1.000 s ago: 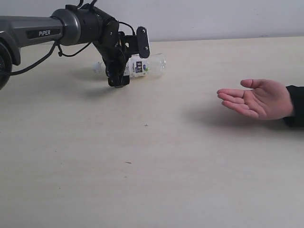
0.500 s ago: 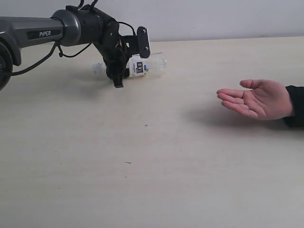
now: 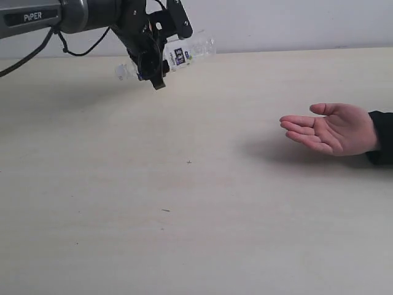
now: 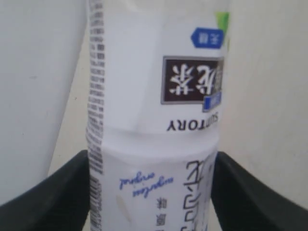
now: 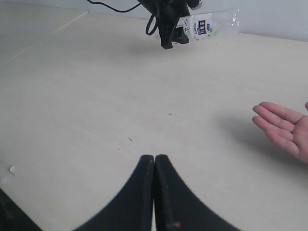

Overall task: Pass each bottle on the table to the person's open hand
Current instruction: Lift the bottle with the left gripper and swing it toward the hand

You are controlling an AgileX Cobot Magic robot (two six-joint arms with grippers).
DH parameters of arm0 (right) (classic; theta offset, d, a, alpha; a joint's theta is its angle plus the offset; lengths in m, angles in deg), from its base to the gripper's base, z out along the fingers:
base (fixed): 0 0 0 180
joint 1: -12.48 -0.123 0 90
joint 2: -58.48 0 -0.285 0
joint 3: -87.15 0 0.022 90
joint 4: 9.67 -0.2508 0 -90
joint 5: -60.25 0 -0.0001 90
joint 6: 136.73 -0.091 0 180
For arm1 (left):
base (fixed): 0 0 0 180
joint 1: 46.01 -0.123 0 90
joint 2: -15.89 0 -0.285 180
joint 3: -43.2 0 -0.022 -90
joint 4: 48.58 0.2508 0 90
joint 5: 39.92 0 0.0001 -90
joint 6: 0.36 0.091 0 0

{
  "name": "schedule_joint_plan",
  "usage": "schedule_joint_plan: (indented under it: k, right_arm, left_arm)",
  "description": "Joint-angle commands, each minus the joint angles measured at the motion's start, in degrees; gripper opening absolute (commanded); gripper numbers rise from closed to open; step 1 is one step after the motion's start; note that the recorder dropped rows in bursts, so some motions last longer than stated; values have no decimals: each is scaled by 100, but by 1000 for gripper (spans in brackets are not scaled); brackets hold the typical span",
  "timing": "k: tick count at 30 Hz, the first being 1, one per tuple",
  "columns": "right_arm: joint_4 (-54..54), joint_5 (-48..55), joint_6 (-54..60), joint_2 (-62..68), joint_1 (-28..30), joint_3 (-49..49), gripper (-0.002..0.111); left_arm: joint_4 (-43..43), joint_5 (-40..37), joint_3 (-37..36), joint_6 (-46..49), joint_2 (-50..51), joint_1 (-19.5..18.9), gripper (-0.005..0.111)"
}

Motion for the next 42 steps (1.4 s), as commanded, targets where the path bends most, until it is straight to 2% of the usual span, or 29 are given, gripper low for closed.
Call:
schedule_joint_plan:
  k: [1, 7, 10, 17, 29, 32, 35, 39, 42]
  right_arm:
    - [-23, -31, 3, -18, -11, 19, 0]
    - [-23, -31, 3, -18, -11, 19, 0]
    - [-23, -31, 3, -18, -11, 19, 0]
    - [219, -30, 468, -18, -11, 19, 0]
    - [297, -168, 726, -18, -11, 30, 0]
    - [-141, -436, 585, -32, -11, 20, 0]
    - [-670, -689, 943, -186, -11, 20, 0]
    - [-754, -1319, 955, -1224, -11, 20, 0]
    - [-840, -1358, 955, -1224, -11, -4, 0]
  left_arm:
    - [-22, -431, 18, -649, -382, 128, 0]
    - [-22, -1308, 18, -1993, -932, 493, 0]
    - [-22, -1624, 18, -2981, -1112, 702, 0]
    - [-60, -2324, 18, -3494, -1433, 1171, 0]
    - [-392, -2490, 18, -4146, -1711, 1963, 0]
    - [-748, -2475, 18, -4305, -1711, 2010, 0]
    - [-1169, -2439, 18, -4372, -1711, 2010, 0]
    - [-1643, -2428, 18, -4556, -1700, 2064, 0]
    - [-1733, -2143, 8, -4882, -1689, 2179, 0]
